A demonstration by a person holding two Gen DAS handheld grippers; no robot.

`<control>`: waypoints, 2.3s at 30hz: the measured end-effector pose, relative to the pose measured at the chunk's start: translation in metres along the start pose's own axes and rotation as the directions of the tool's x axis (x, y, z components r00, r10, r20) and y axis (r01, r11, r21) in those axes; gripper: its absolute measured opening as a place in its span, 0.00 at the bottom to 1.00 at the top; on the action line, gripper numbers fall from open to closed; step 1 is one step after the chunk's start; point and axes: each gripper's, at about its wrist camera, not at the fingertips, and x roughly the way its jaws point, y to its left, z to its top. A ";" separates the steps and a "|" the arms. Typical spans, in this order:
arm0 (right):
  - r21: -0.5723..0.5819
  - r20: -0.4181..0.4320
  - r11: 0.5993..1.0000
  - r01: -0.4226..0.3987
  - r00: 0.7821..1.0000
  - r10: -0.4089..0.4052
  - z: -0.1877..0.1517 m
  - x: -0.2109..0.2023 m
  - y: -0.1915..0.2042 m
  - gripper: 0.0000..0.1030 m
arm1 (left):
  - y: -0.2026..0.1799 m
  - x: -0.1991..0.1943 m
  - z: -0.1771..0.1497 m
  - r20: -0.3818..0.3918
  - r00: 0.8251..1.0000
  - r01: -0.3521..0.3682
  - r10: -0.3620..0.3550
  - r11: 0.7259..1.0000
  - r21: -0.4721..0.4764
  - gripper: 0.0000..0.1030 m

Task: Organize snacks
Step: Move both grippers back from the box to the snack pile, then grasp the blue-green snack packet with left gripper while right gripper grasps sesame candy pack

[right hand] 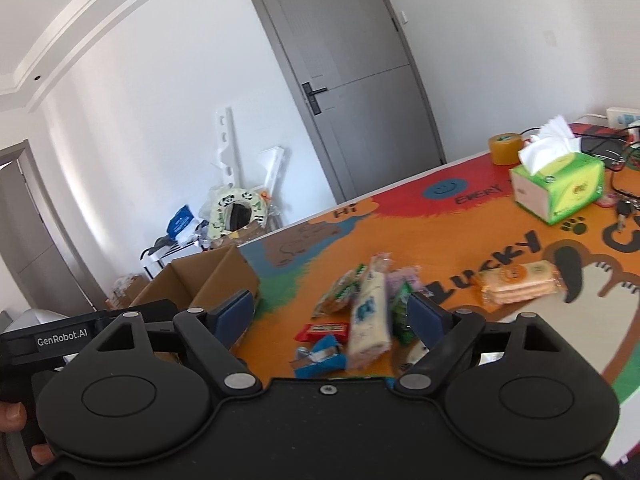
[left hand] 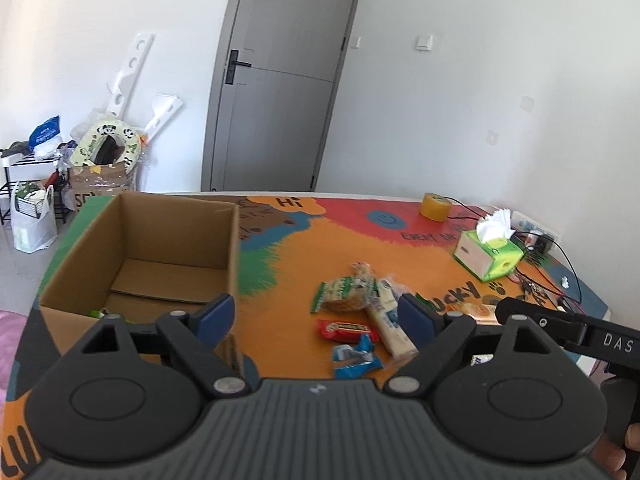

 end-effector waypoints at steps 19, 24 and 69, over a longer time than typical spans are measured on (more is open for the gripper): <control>0.061 -0.012 0.996 0.066 0.998 -0.066 -0.012 -0.013 -0.048 0.81 | -0.040 0.027 -0.020 -0.069 0.995 0.074 -0.071 0.996 0.043 0.85; 0.070 -0.027 0.995 0.077 0.997 -0.075 -0.017 -0.008 -0.056 0.81 | -0.045 0.039 -0.028 -0.095 0.993 0.080 -0.076 0.996 0.040 0.84; 0.116 -0.140 0.989 0.094 0.987 -0.077 -0.041 0.028 -0.085 0.69 | -0.068 0.101 -0.064 -0.229 0.969 0.107 -0.087 0.991 0.075 0.27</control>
